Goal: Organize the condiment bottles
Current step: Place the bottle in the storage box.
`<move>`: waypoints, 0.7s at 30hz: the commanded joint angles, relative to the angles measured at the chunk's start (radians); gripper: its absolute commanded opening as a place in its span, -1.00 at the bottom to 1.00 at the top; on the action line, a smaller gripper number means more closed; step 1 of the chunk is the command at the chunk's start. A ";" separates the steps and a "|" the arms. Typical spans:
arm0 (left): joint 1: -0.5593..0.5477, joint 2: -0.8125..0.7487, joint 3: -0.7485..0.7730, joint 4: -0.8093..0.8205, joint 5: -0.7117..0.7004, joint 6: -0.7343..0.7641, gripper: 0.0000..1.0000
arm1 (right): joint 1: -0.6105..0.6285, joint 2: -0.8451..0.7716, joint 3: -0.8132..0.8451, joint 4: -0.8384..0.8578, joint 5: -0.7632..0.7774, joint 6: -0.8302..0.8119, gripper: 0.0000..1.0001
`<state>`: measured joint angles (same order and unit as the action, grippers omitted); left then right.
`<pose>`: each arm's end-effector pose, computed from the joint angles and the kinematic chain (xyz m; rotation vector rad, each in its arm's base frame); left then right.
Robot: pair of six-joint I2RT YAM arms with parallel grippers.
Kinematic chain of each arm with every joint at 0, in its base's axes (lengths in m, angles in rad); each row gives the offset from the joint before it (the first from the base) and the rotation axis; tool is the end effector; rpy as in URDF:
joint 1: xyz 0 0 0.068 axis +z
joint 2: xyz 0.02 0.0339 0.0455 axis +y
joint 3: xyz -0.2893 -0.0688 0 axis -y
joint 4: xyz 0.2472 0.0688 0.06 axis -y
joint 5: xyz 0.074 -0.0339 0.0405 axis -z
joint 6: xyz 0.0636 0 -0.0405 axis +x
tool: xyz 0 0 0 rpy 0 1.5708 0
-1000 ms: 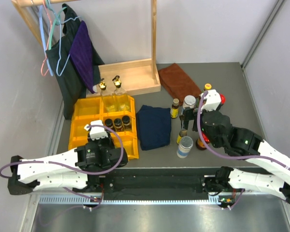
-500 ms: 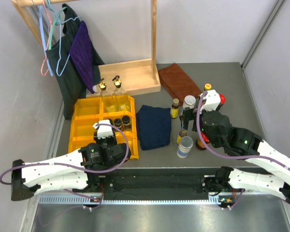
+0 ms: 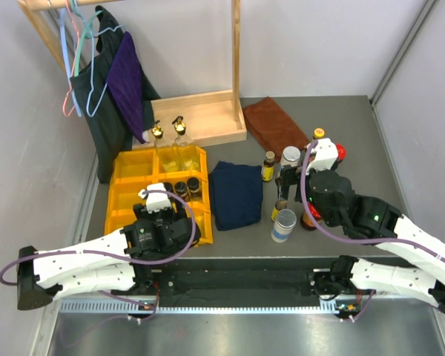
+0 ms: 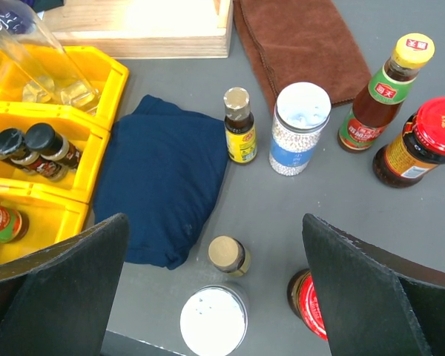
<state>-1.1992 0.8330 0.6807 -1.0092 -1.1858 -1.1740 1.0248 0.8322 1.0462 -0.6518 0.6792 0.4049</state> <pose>0.0977 -0.0884 0.2596 -0.2425 1.9089 0.1146 0.1203 0.1210 0.3862 -0.1702 1.9093 0.2808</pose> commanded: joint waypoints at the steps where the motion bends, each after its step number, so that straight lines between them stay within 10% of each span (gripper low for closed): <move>1: 0.003 -0.020 0.040 -0.017 -0.044 -0.006 0.85 | -0.011 0.002 0.006 0.018 -0.007 0.015 0.98; 21: 0.052 -0.072 0.243 0.301 0.189 0.628 0.98 | -0.198 0.102 0.012 0.012 -0.237 0.061 0.97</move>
<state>-1.1843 0.7078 0.8497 -0.7937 -1.0645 -0.6804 0.9020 0.9081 1.0462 -0.6567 0.5709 0.4393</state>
